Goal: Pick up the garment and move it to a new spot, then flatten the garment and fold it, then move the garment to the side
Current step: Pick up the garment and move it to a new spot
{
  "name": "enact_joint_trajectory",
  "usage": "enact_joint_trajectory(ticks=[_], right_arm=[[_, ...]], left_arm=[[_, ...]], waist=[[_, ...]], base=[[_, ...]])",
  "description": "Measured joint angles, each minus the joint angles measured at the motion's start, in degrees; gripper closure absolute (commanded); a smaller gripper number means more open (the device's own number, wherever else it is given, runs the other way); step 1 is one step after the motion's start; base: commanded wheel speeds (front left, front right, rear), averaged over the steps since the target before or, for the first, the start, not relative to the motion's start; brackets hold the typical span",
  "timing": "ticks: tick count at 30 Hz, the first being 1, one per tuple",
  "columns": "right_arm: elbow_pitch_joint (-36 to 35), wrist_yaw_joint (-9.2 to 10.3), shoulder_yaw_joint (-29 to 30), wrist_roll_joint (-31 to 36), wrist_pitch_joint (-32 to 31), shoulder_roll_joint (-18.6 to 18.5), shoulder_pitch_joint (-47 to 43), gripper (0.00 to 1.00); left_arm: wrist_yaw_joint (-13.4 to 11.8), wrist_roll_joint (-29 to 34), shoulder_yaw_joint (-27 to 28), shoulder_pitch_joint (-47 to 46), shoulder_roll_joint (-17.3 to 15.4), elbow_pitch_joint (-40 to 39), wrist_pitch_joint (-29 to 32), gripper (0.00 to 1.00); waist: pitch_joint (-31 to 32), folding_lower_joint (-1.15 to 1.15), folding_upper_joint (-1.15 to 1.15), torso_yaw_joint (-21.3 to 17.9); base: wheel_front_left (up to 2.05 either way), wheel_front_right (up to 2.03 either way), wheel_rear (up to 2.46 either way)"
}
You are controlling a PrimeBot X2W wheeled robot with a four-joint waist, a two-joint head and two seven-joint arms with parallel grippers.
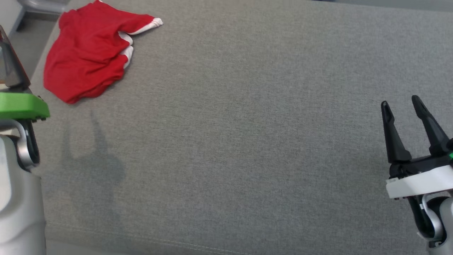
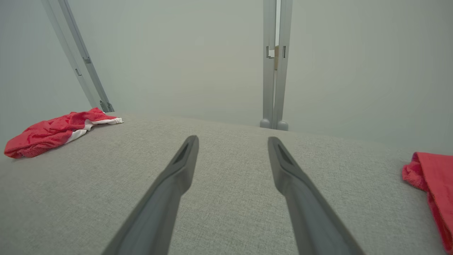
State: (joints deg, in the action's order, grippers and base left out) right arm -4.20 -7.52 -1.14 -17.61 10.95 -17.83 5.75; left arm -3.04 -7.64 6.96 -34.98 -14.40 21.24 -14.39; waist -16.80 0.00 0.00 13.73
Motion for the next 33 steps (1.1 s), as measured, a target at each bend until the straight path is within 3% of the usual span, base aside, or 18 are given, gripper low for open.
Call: enact_joint_trajectory(ticks=[11, 20, 33], right_arm=[[-3.4, 0.00, 4.7, -1.8, 0.2, -4.8, 0.9, 0.00], [-6.0, 0.00, 6.9, -2.8, 0.2, -7.2, 1.0, 0.00], [-7.0, 0.00, 7.0, -2.9, -0.5, -7.6, 0.5, 0.00]], left_arm=[[-0.6, -0.1, -0.2, -14.8, -4.2, 11.1, 3.9, 0.00], [-0.9, 0.7, -2.2, -20.9, -5.4, 22.5, 12.6, 0.00], [-1.0, -1.6, -2.5, -26.4, -6.2, 35.8, 27.8, 0.00]], waist=[[-11.0, 0.01, 0.00, -6.1], [-18.2, 0.01, 0.00, -9.3], [-19.6, 0.00, 0.00, -10.4]], base=[[0.00, 0.00, 0.00], [0.00, 0.00, 0.00], [0.00, 0.00, 0.00]])
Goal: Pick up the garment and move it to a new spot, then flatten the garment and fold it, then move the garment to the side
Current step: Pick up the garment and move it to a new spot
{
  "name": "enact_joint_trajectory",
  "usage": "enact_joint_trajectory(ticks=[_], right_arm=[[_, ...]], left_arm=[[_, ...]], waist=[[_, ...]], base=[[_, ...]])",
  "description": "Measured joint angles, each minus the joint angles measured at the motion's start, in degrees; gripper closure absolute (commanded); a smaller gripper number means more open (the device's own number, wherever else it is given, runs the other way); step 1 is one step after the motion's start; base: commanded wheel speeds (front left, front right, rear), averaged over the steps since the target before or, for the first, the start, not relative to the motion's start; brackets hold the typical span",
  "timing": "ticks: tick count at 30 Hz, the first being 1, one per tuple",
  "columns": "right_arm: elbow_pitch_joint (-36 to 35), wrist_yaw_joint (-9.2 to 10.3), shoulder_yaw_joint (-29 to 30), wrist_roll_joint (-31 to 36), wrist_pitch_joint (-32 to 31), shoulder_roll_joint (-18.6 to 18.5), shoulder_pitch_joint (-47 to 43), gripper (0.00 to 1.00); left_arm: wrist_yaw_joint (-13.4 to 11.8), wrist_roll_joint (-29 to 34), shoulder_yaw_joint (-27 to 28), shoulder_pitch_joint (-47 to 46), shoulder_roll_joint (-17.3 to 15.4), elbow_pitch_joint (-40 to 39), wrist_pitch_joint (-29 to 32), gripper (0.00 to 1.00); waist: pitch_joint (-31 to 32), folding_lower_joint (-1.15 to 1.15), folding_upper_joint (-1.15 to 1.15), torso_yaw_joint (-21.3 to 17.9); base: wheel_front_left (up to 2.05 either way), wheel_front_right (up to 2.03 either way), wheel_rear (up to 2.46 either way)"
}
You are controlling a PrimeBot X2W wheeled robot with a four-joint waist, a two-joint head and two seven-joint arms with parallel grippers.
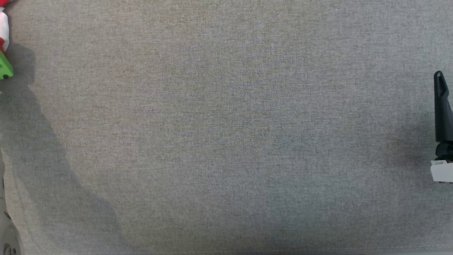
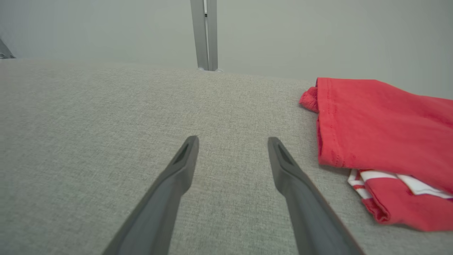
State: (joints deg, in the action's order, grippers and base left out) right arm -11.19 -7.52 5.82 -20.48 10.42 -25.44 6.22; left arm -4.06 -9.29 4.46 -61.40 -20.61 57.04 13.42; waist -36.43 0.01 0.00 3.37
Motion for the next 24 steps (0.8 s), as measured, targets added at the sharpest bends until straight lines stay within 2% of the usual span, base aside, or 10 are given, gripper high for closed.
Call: enact_joint_trajectory(ticks=[1, 2, 3, 8, 19, 24], right_arm=[[0.0, -0.01, -0.2, 0.0, 0.0, 0.1, 0.0, 0.00], [0.1, 0.00, -0.5, 0.0, 0.0, 0.1, 0.0, 0.00], [0.2, -0.01, -0.8, 0.0, -0.1, 0.2, 0.0, 0.00], [0.5, -0.01, -1.9, 0.1, 0.0, 1.0, 0.3, 0.00], [4.0, -0.01, -6.8, 0.5, 1.1, 5.5, 0.4, 0.00], [6.1, 0.00, -7.7, 1.1, 1.3, 8.0, 0.0, 0.00]], left_arm=[[0.0, -0.2, -0.1, -0.4, 0.0, 0.6, 1.0, 0.22], [0.0, -0.5, 0.1, -0.6, -0.1, 1.3, 1.9, 0.76], [0.1, -0.8, 0.2, -0.9, -0.1, 1.7, 2.5, 1.00], [0.6, -1.6, 0.6, -0.8, -0.3, 3.5, 2.1, 1.00], [4.0, -1.8, -1.1, -0.6, 0.4, 1.2, -14.8, 1.00], [6.2, -0.4, -4.1, -3.5, 1.8, -2.1, -19.5, 1.00]], waist=[[0.2, 0.00, 0.00, 0.0], [0.4, 0.00, 0.00, 0.0], [0.6, 0.00, 0.00, -0.1], [1.6, 0.00, 0.00, -0.7], [7.7, 0.00, 0.00, -1.8], [12.1, 0.00, 0.00, -2.5]], base=[[0.00, 0.00, 0.00], [0.00, 0.00, 0.00], [0.00, 0.00, 0.00], [0.00, 0.00, 0.00], [0.00, 0.00, 0.00], [0.00, 0.00, 0.00]])
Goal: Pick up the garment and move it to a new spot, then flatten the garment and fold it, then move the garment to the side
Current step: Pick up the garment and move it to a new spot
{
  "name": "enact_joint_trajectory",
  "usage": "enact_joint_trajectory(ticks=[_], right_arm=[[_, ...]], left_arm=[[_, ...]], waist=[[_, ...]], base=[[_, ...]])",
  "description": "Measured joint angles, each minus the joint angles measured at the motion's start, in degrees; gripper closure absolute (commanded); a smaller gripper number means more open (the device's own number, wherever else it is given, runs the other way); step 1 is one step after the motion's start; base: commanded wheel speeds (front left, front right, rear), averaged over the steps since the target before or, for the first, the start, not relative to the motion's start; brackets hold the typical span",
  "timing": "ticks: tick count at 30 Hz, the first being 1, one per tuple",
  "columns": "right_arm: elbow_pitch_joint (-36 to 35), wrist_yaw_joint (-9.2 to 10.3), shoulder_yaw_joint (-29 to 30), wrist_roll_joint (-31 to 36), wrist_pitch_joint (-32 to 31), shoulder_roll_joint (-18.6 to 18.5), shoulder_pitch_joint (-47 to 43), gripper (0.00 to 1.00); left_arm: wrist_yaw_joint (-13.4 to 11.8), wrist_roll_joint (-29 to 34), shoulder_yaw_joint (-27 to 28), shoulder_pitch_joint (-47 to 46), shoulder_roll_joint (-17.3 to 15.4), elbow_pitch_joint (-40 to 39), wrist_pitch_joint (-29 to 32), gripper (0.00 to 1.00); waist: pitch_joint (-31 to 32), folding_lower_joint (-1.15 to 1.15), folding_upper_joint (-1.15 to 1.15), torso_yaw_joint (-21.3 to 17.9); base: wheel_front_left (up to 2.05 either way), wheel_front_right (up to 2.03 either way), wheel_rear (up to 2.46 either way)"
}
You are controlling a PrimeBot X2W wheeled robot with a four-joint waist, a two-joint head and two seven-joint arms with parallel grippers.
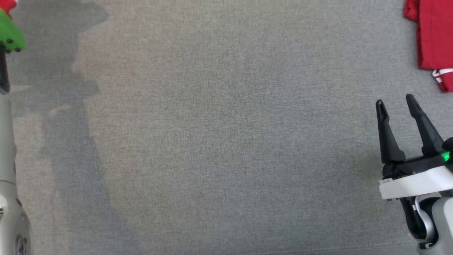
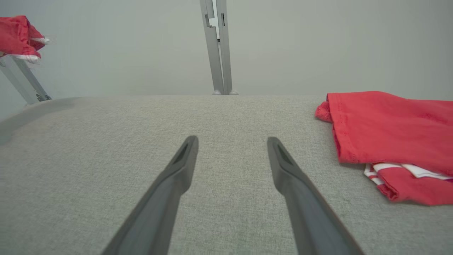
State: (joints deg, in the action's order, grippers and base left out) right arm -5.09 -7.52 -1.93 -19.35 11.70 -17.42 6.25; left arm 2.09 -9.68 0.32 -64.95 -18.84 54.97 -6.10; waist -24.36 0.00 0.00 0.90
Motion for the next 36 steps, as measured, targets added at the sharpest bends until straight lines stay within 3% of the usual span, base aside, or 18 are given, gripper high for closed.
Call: enact_joint_trajectory(ticks=[8, 19, 28, 36], right_arm=[[3.2, 0.00, -1.9, 0.8, 0.6, 4.2, -0.9, 0.00], [8.1, 0.00, -4.2, 1.0, 1.9, 9.7, -1.1, 0.00], [9.8, 0.00, -5.0, 1.3, 2.5, 11.2, -1.6, 0.00], [10.0, 0.00, -4.8, 1.5, 2.8, 11.3, -1.9, 0.00]], left_arm=[[2.6, 2.4, -6.8, -4.2, 6.1, -9.3, -1.6, 1.00], [4.9, 0.3, -14.6, -4.7, 12.3, -15.8, 1.0, 1.00], [5.2, -4.2, -19.1, 5.4, 14.7, -16.4, 0.9, 1.00], [4.6, -7.7, -22.3, 18.1, 15.8, -14.8, -0.4, 1.00]], waist=[[7.0, 0.00, 0.00, -2.5], [12.5, 0.00, 0.00, -11.8], [16.3, 0.00, 0.00, -19.1], [18.7, 0.00, 0.00, -21.2]], base=[[0.00, 0.00, 0.00], [0.00, 0.00, 0.00], [0.00, 0.00, 0.00], [0.00, 0.00, 0.00]])
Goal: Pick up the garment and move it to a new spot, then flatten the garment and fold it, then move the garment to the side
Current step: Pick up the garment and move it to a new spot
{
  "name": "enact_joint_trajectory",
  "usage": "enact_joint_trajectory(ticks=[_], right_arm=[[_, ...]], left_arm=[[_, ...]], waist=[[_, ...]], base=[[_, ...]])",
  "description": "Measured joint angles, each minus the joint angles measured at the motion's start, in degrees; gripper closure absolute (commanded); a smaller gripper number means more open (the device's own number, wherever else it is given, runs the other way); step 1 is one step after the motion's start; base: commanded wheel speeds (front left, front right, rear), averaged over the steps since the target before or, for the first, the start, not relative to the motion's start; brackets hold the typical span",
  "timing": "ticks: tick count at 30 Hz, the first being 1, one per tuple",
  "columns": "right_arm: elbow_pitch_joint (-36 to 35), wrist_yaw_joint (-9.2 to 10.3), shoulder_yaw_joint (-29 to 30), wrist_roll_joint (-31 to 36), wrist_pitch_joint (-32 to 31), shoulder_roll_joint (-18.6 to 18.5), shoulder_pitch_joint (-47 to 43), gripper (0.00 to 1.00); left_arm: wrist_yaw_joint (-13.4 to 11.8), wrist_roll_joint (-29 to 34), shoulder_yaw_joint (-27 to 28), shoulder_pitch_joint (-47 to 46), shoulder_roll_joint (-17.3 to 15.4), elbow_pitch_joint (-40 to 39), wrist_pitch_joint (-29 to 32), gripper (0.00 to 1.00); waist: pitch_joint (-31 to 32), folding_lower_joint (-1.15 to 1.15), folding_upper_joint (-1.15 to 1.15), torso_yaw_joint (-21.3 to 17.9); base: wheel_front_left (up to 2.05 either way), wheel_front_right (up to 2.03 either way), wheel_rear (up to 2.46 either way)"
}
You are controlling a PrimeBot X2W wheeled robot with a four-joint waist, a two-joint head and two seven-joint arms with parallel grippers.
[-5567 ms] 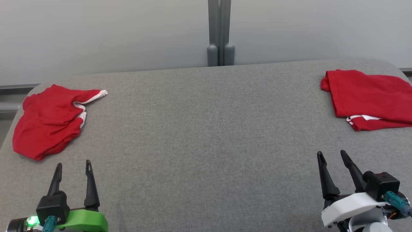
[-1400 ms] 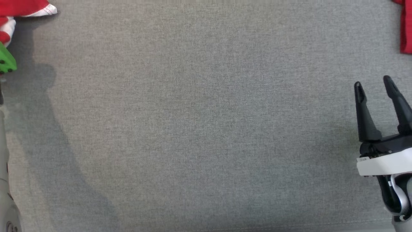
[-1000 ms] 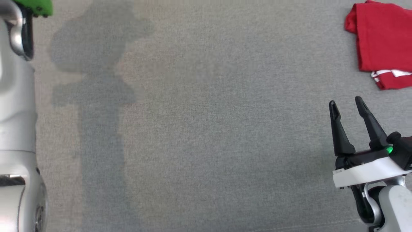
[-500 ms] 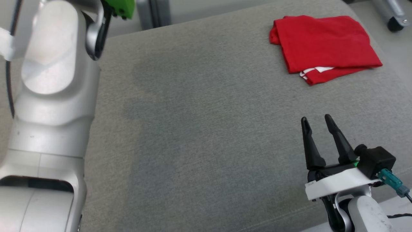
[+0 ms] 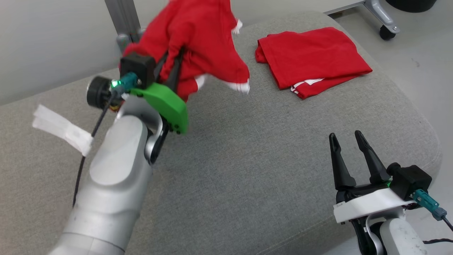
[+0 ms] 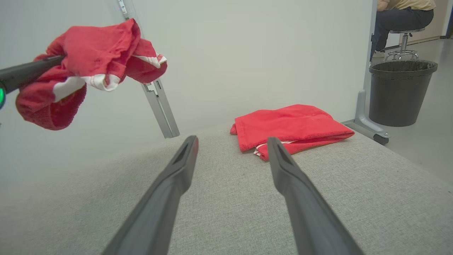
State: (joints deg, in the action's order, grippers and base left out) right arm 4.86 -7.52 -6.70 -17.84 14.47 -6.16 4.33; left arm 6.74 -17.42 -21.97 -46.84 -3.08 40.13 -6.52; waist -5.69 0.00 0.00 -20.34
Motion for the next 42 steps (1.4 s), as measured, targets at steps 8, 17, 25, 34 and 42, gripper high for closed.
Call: enact_joint_trajectory(ticks=[8, 17, 25, 34, 42], right_arm=[[0.2, 0.00, -0.2, 0.0, 0.1, -0.1, 0.1, 0.00], [1.0, 0.00, -0.8, 0.0, 0.2, 0.0, 0.5, 0.00], [1.6, 0.00, 0.6, 0.4, 0.3, 0.1, -1.4, 0.00], [1.1, 0.00, 3.0, 1.3, 0.3, 0.6, -3.6, 0.00], [0.2, 0.00, 5.0, 1.7, 0.2, 1.3, -5.5, 0.00]], left_arm=[[-0.5, -2.9, -4.0, 11.7, 0.2, 5.4, -1.2, 1.00], [-2.9, -4.7, -11.4, 15.4, 0.3, 7.9, -4.8, 0.00], [-6.3, -6.0, -9.4, 15.0, -0.1, 1.3, -8.3, 0.00], [-10.3, 0.6, 0.6, 25.9, -6.1, -20.2, -8.5, 0.00], [-11.9, 3.7, 9.1, 35.4, -7.7, -29.6, -8.5, 0.00]], waist=[[-0.2, 0.00, 0.00, 1.2], [0.0, 0.00, 0.00, 2.2], [1.9, 0.00, 0.00, 4.4], [4.0, 0.00, 0.00, 8.6], [5.2, 0.00, 0.00, 13.8]], base=[[0.00, 0.00, 0.00], [0.00, 0.00, 0.00], [0.00, 0.00, 0.00], [0.00, 0.00, 0.00], [0.00, 0.00, 0.00]])
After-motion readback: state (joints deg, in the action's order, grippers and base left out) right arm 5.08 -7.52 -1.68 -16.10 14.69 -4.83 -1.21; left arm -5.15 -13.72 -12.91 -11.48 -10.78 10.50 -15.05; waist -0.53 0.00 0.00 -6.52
